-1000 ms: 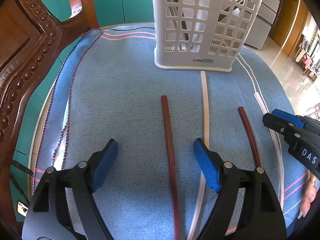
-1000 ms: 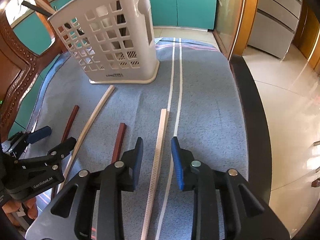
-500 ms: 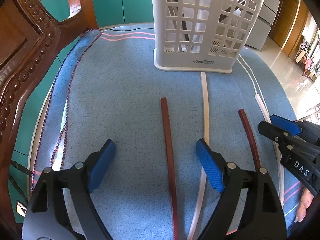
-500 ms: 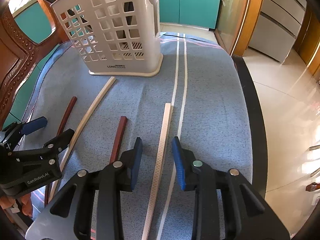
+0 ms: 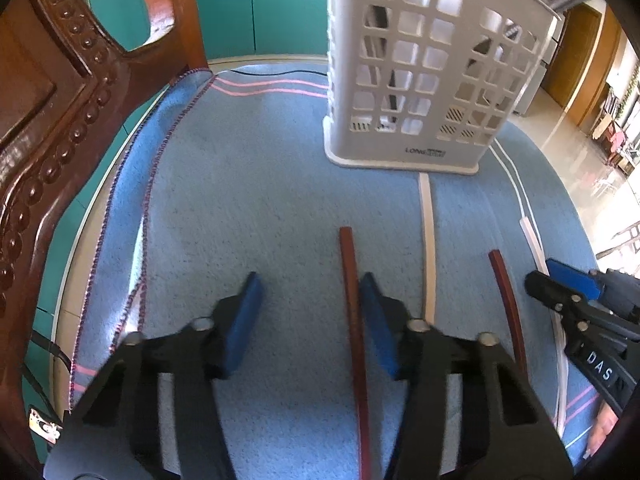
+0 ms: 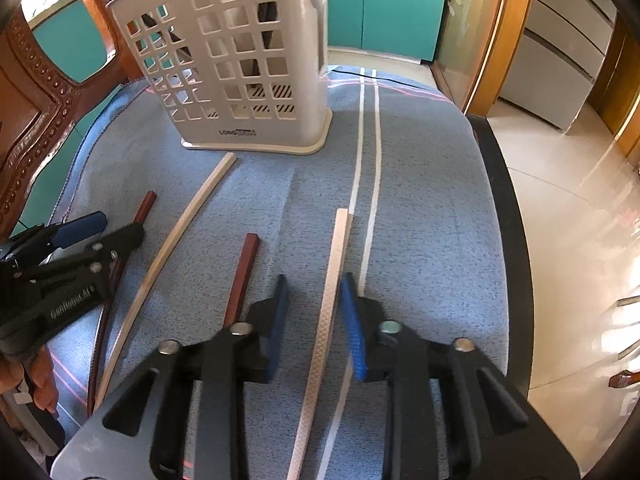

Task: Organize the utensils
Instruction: 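Close the left tool on a dark red chopstick while the right tool grasps a white chopstick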

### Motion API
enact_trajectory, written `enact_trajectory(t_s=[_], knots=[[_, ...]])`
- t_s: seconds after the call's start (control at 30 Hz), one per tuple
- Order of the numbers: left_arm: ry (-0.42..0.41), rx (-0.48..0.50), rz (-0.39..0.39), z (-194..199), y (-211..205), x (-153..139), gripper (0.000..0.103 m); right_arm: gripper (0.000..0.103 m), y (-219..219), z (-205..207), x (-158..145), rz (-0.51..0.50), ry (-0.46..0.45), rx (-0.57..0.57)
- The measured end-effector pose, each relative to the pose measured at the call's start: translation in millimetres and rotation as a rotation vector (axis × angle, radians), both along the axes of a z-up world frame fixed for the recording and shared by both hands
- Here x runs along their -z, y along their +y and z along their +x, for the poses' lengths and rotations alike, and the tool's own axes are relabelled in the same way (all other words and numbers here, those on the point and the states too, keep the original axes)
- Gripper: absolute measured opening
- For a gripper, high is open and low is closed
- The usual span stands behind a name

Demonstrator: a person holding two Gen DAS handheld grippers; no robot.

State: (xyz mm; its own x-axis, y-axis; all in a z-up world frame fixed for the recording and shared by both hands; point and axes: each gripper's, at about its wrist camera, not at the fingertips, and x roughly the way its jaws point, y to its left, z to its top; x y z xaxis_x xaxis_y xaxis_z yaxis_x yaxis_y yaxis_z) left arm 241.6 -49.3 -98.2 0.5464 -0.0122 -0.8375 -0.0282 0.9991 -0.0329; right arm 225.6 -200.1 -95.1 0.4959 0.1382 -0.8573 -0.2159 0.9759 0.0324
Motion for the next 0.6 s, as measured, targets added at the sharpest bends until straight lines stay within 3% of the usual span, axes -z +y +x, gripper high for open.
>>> enact_trajectory(t_s=[0.03,0.13,0.6], knots=[[-0.003,0.000,0.002,1.6,0.7,-0.5,0.028,0.014,-2.2,1.3,-0.3,0.009,0.003,0.004],[-0.010,0.007,-0.002,2.5,-0.8,-0.8,0.009,0.009,-5.5,3.4,-0.4,0.026,0.009,0.007],[-0.009,0.031,0.002,5.9,-8.2,-1.4,0.007,0.009,-1.1,1.7,-1.0,0.022,0.004,-0.014]])
